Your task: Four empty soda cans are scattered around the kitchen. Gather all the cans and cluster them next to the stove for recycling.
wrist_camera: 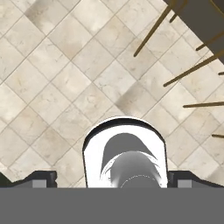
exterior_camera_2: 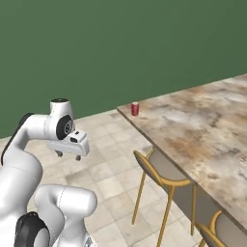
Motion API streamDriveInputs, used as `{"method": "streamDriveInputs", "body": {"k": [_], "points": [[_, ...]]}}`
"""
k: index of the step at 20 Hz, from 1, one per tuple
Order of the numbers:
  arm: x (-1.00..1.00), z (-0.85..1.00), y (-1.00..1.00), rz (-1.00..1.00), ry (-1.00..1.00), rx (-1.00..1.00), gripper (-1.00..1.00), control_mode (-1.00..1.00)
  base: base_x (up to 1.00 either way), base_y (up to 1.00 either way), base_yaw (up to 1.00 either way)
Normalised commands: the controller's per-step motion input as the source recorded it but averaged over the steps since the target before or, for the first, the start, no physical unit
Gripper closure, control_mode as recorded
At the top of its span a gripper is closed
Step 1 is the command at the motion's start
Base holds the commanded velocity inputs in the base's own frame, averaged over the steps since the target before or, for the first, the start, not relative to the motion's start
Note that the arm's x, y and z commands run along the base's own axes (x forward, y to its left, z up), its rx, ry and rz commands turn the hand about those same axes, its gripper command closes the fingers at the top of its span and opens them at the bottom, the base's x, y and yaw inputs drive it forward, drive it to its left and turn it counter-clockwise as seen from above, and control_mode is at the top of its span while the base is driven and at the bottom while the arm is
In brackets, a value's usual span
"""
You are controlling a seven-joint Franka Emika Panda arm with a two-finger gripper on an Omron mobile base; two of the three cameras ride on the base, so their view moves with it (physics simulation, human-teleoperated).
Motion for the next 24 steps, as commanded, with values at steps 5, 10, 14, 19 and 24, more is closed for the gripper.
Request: {"method": "streamDriveInputs", "body": {"k": [5,10,14,19,24], "points": [[0.0,0.0,0.0,0.0,0.0,0.0,-1.0,1.0,0.38,0.34,-0.35],[0.0,0.0,0.0,0.0,0.0,0.0,-1.0,1.0,0.39,0.31,-0.36],[0.0,0.0,0.0,0.0,0.0,0.0,-1.0,1.0,0.38,0.34,-0.35],[0.0,0.0,0.0,0.0,0.0,0.0,-1.0,1.0,0.4,0.41,-0.32],[0.0,0.0,0.0,0.0,0.0,0.0,-1.0,1.0,0.4,0.44,-0.3]]}}
